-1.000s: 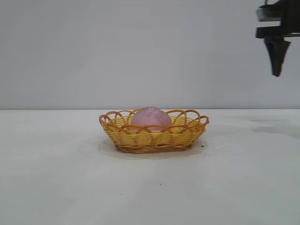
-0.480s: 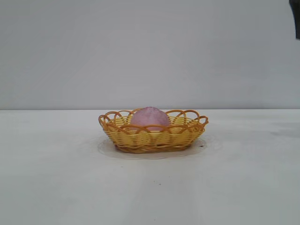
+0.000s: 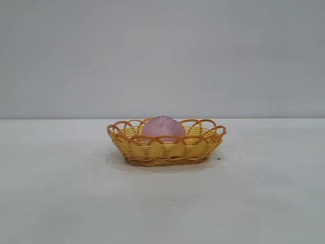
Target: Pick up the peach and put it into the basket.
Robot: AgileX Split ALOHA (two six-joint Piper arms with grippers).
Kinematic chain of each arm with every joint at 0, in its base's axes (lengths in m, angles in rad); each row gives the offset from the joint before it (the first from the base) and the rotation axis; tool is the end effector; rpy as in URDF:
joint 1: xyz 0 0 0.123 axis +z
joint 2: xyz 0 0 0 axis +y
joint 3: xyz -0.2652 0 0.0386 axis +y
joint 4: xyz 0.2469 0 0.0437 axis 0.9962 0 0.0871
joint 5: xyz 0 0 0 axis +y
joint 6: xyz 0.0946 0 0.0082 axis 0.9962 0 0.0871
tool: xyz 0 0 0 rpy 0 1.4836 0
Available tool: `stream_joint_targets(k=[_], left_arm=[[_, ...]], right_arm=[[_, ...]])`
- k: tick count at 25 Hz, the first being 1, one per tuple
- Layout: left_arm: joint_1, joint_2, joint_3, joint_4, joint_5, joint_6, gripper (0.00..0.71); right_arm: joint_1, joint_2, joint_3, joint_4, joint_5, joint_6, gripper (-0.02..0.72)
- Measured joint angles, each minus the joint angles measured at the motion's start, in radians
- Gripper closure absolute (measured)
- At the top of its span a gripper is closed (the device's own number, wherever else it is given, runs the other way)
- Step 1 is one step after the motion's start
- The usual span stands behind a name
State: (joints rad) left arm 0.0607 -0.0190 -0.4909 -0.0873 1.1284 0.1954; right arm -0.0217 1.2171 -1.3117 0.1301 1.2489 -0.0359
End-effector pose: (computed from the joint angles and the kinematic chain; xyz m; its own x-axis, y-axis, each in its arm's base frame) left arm 0.0104 -0.0069 0.2673 -0.4970 0.1269 -0.8584 0.0866 0.9916 0.0964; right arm 0.2319 0.0067 0.3695 -0.8746 0.0244 -0.4843 -0.0333 0.9933 0.1103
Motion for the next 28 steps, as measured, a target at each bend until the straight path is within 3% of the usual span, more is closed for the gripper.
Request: stream_joint_targets(k=[14,28], left_arm=[[0.0,0.0,0.0,0.0,0.0,0.0,0.287],[0.0,0.0,0.0,0.0,0.0,0.0,0.287]], right_arm=[[0.0,-0.796,0.565,0.0,-0.019,0.016,0.198],[0.0,-1.228,0.82,-0.048,-0.102,0.022,0.198]])
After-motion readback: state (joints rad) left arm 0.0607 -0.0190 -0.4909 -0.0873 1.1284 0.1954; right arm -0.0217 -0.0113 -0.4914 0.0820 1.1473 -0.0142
